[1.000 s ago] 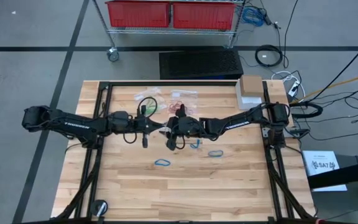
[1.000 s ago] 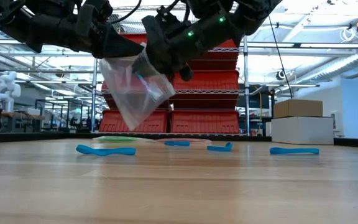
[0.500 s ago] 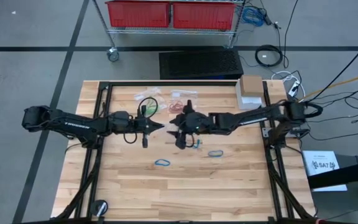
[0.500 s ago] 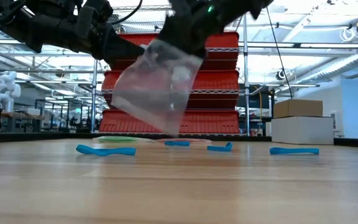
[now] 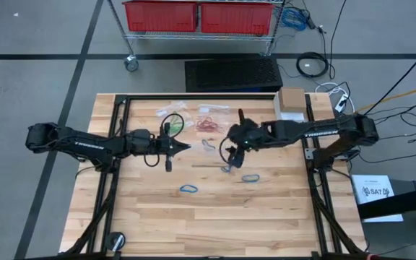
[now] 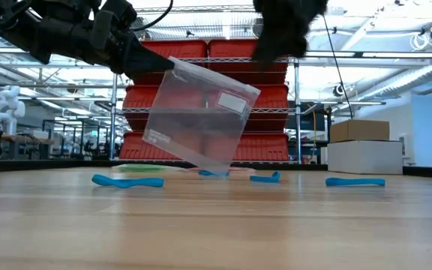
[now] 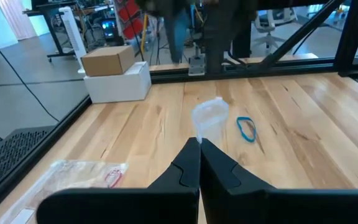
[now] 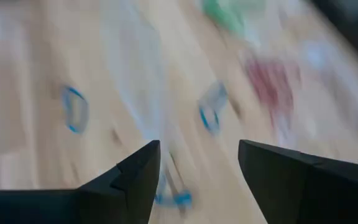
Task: Sort rubber bands
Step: Put the blue rubber band into the open transparent zip bag
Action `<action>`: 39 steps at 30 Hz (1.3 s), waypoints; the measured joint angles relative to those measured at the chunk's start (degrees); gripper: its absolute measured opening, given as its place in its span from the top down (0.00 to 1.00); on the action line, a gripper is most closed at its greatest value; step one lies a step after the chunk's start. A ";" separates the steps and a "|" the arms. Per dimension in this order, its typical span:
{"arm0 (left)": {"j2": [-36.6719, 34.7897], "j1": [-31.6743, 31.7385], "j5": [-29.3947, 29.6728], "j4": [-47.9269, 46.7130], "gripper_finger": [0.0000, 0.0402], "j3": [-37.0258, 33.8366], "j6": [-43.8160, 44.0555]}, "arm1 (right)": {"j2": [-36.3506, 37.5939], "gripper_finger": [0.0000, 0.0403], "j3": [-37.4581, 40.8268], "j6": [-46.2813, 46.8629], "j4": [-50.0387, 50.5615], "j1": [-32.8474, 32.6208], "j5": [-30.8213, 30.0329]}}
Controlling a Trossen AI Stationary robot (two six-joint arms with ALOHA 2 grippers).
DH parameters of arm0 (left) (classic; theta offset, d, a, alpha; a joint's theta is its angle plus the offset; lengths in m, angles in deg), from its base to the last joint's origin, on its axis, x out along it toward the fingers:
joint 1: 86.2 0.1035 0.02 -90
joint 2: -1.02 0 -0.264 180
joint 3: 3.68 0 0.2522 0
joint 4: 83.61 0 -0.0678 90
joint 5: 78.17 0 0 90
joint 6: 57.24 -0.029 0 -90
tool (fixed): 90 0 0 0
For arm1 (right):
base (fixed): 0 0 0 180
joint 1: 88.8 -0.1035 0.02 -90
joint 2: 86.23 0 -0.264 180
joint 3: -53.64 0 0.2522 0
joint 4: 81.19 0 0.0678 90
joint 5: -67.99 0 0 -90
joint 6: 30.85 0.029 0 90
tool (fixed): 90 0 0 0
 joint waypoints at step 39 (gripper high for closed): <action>-0.02 0.06 0.52 -0.66 1.00 -0.09 0.09 | -17.45 0.99 11.60 16.54 -11.42 -2.36 1.47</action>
